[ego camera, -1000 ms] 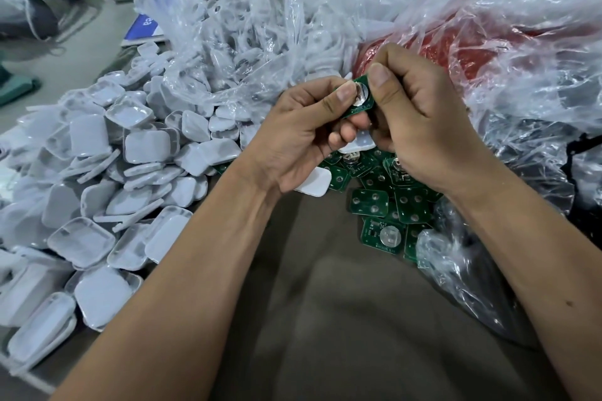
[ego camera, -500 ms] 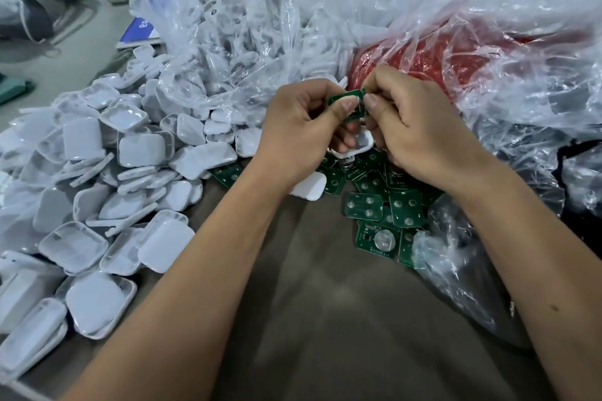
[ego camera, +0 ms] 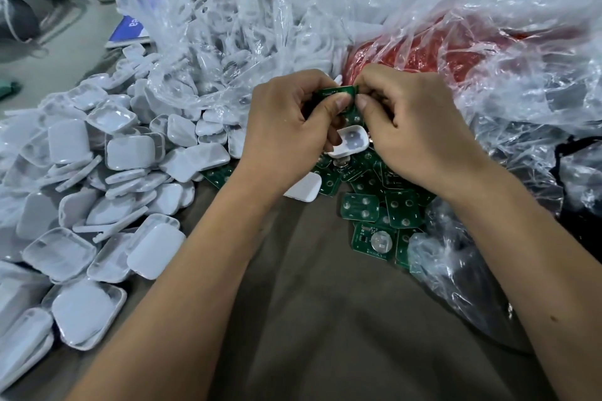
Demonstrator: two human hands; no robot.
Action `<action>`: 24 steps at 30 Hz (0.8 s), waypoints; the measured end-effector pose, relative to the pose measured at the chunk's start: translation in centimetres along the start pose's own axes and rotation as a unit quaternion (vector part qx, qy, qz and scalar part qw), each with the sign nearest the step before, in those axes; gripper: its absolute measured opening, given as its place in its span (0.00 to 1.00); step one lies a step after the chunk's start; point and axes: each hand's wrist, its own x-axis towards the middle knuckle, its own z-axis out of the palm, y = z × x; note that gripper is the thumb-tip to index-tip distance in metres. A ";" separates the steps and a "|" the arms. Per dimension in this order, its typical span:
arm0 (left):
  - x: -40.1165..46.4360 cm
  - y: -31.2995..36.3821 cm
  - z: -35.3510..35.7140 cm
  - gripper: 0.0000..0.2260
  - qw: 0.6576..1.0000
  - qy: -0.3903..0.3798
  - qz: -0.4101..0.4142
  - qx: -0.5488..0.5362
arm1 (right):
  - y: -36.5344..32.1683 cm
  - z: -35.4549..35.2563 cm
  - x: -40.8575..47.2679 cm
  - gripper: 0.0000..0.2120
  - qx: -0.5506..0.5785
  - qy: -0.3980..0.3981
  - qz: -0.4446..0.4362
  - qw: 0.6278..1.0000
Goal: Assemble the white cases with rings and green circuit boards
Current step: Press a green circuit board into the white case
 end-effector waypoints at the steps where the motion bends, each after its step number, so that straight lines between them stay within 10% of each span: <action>1: 0.1 0.0 -0.1 0.05 1.000 -0.005 -0.004 -0.008 | 0.0 -0.1 0.0 0.07 0.004 -0.003 -0.006 1.000; 24: -0.2 0.4 -0.9 0.06 1.000 -0.024 0.000 -0.009 | -0.5 -0.1 -0.1 0.09 0.037 0.003 0.005 0.999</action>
